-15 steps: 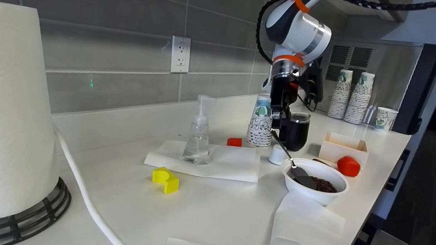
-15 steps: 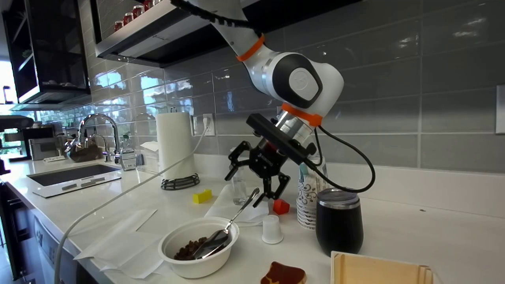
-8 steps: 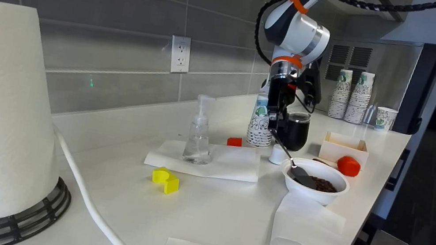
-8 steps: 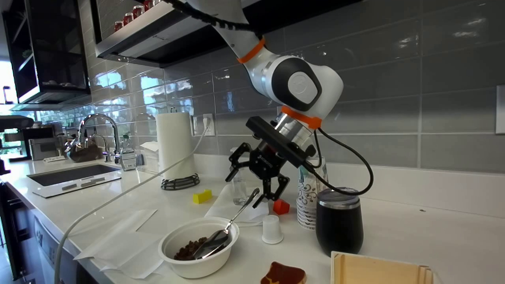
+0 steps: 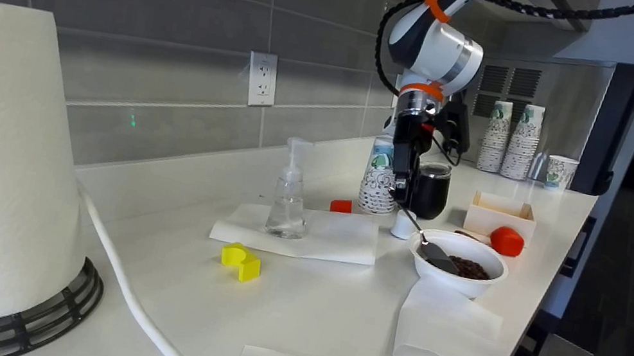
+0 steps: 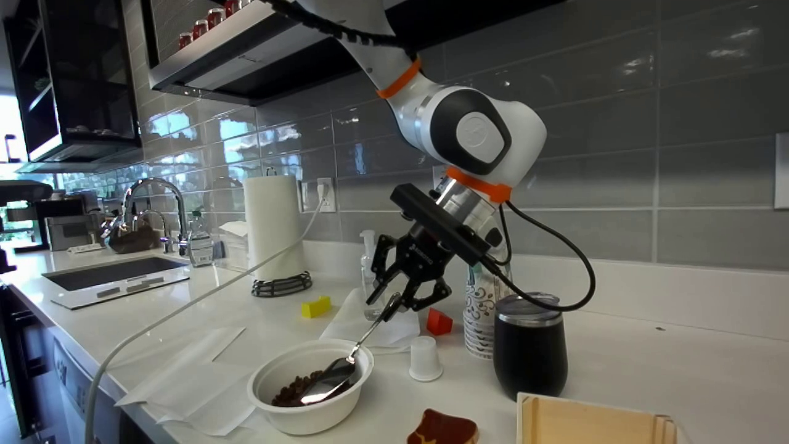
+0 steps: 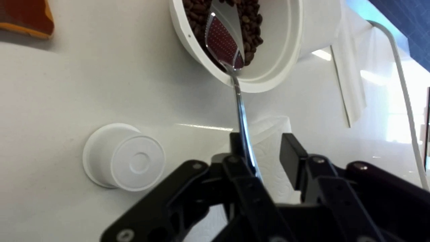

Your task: Use the spatula to stir the contents in the bowl

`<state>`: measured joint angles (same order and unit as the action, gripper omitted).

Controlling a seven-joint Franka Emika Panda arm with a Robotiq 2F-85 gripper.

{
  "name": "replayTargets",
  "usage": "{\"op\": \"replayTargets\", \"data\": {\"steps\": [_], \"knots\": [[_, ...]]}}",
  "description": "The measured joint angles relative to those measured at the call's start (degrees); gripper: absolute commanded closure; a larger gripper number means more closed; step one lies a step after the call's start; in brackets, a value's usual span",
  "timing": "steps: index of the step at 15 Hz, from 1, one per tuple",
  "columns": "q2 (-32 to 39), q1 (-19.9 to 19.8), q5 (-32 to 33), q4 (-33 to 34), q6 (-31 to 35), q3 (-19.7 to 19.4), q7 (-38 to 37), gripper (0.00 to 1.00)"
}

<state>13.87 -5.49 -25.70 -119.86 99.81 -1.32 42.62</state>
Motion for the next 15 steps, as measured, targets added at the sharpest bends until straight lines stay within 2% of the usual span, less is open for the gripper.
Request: {"op": "replayTargets", "data": {"steps": [2, 6, 8, 15], "knots": [[0.1, -0.2, -0.1, 0.0, 0.0, 0.0, 0.3, 1.0], [0.2, -0.4, -0.2, 0.0, 0.1, 0.0, 0.4, 1.0], [0.2, -0.5, -0.2, 0.0, 0.1, 0.0, 0.6, 0.72], [0.4, -0.5, -0.2, 0.0, 1.3, 0.0, 2.1, 0.2]]}}
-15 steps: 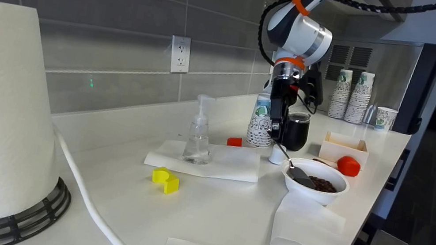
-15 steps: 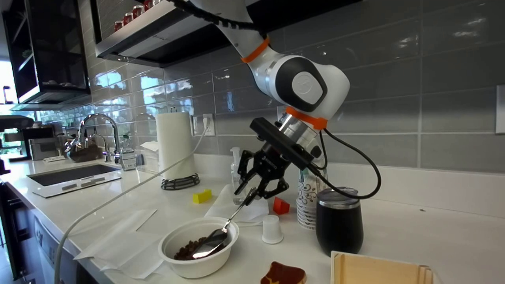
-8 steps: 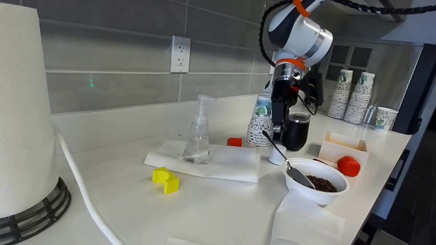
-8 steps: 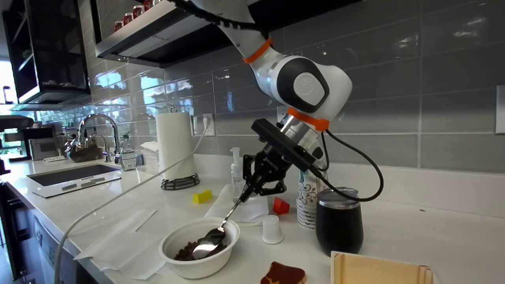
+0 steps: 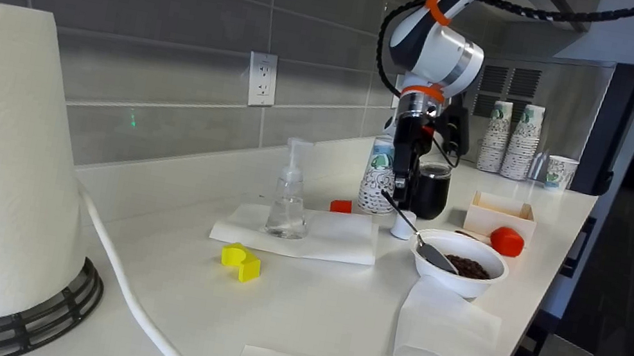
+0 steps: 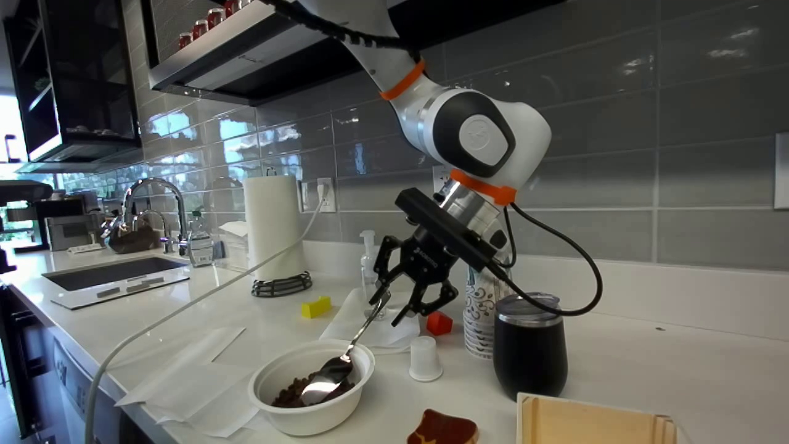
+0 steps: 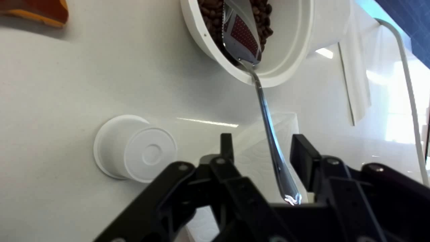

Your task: Use the spatula to stir the contents in the bowl

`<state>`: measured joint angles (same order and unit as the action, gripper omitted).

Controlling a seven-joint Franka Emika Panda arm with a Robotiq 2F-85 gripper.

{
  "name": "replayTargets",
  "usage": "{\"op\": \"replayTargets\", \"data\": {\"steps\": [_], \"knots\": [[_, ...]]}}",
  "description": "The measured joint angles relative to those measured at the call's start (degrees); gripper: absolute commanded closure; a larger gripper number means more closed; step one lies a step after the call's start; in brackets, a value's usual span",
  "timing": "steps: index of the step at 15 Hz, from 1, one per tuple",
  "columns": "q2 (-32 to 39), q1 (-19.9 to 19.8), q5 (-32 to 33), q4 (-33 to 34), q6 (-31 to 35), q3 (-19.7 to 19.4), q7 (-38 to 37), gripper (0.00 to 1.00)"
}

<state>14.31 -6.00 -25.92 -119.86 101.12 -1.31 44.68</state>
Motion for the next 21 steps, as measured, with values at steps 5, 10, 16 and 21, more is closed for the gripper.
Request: {"op": "replayTargets", "data": {"steps": [5, 10, 16, 21], "knots": [[0.2, 0.1, 0.0, 0.0, 1.2, 0.9, 0.4, 0.0], [0.2, 0.1, 0.0, 0.0, 1.3, 1.9, 0.4, 0.0], [0.2, 0.1, 0.0, -0.1, 1.3, 2.2, 1.1, 0.0], [0.1, 0.3, 0.0, -0.3, 1.6, 2.7, 1.7, 0.0]]}}
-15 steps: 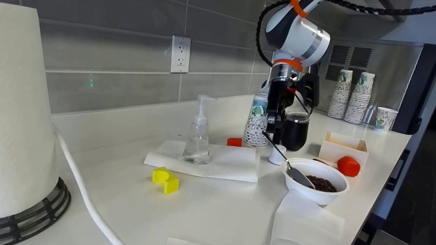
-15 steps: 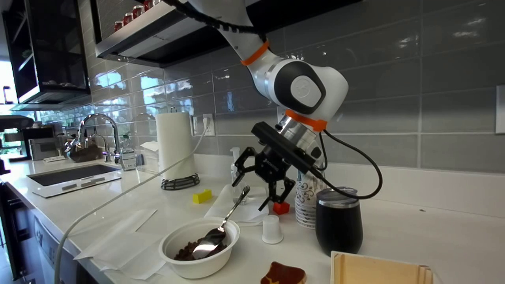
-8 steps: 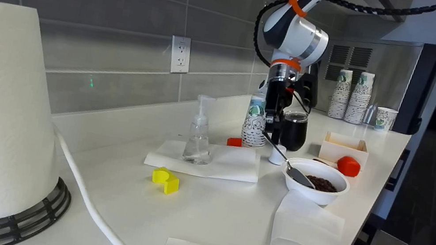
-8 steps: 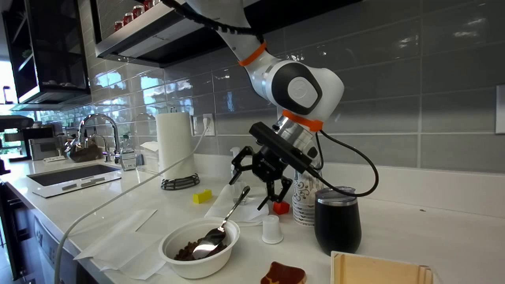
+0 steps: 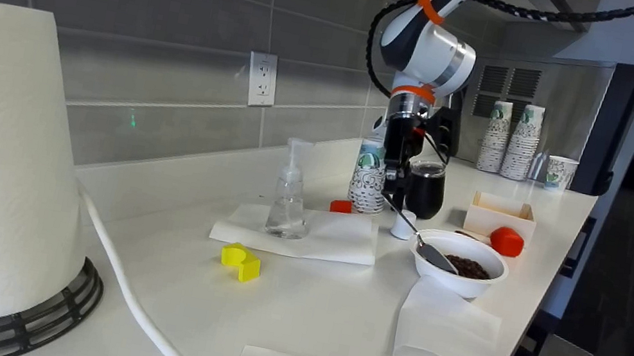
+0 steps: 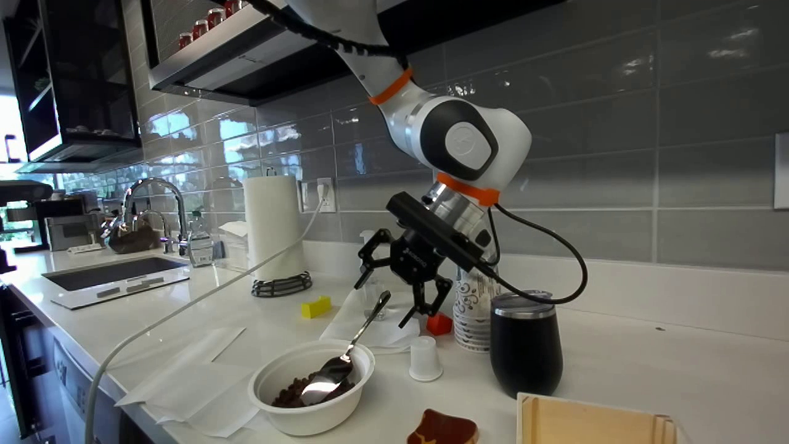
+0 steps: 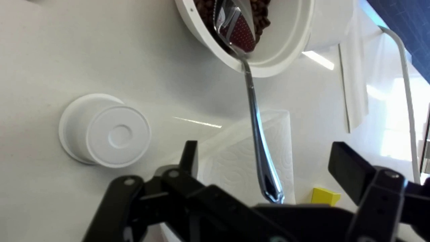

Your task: Use the spatula to stir the contents in the bowl

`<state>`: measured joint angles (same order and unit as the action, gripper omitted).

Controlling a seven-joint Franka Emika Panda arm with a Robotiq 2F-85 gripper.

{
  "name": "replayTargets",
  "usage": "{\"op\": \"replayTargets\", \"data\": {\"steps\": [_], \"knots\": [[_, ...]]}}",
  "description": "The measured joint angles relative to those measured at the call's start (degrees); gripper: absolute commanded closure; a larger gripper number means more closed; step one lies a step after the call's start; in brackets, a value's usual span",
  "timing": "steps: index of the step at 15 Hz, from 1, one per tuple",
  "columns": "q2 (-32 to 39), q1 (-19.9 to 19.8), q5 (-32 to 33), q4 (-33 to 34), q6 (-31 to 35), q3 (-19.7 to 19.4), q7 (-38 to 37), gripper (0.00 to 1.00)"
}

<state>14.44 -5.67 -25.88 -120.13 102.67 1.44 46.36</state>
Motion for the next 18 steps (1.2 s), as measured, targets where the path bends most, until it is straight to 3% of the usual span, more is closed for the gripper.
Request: {"op": "replayTargets", "data": {"steps": [1, 2, 3, 12, 14, 18], "knots": [[0.0, 0.0, 0.0, 0.0, 0.0, 0.1, 0.1, 0.0], [0.0, 0.0, 0.0, -0.1, 0.1, 0.2, 0.1, 0.1], [0.0, 0.0, 0.0, -0.1, 0.1, 0.2, 0.2, 0.26], [0.0, 0.2, 0.1, -0.3, 0.6, 0.4, 1.1, 0.96], [0.0, 0.3, 0.1, -0.3, 0.7, 0.5, 1.1, 1.0], [0.0, 0.3, 0.2, -0.4, 0.9, 0.5, 1.2, 0.99]]}}
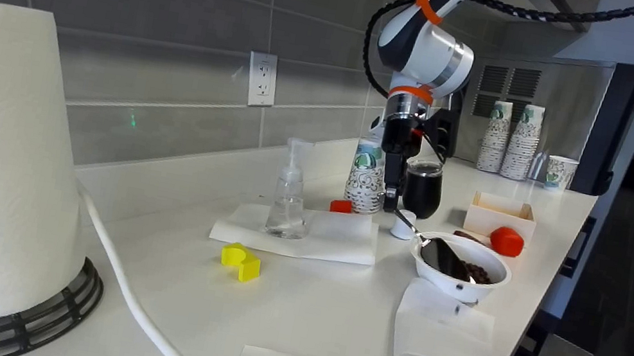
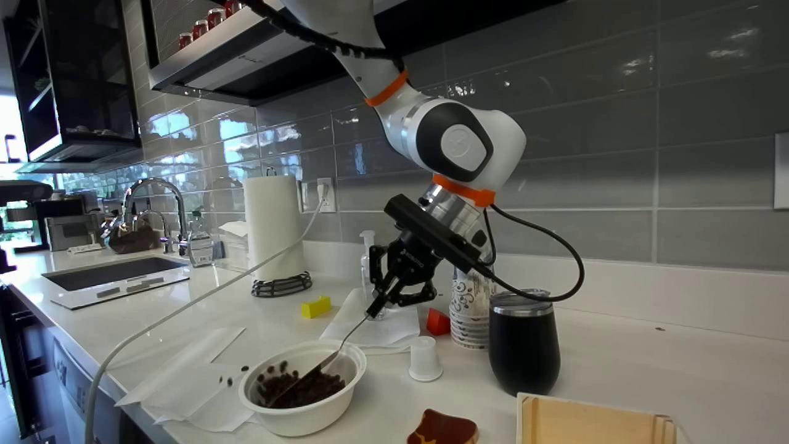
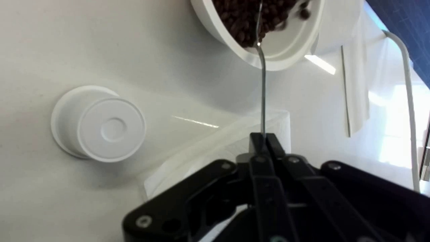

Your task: Use the spatula to stir the contents in the bowl

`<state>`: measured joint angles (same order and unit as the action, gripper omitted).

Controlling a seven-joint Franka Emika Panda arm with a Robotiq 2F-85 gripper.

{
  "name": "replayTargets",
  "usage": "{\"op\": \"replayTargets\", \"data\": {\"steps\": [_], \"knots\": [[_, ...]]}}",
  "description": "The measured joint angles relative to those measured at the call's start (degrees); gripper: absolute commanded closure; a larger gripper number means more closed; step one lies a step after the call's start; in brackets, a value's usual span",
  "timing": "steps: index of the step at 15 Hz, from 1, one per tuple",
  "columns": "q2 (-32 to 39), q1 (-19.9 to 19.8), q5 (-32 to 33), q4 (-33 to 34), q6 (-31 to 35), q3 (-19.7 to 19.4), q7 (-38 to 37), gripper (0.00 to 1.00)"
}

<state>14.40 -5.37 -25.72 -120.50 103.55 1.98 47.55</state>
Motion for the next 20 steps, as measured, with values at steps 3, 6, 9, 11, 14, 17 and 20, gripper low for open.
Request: {"op": "replayTargets", "data": {"steps": [3, 6, 9, 11, 14, 17, 20], "knots": [[0.0, 0.0, 0.0, 0.0, 0.1, 0.1, 0.2, 0.99], [-0.2, 0.1, 0.1, -0.5, 0.7, 0.2, 0.3, 0.99], [-1.6, 0.3, 0.0, -2.5, 3.2, 0.2, 0.3, 0.99], [-3.9, 0.3, 0.0, -5.2, 5.7, 0.2, 0.3, 0.99], [-9.1, 0.3, -0.3, -10.4, 10.4, 0.2, 0.3, 0.99], [-14.9, 0.5, -0.7, -15.5, 14.2, 0.1, 0.4, 0.99], [-20.5, 1.2, -0.8, -20.0, 17.6, -0.6, 1.0, 0.99]]}}
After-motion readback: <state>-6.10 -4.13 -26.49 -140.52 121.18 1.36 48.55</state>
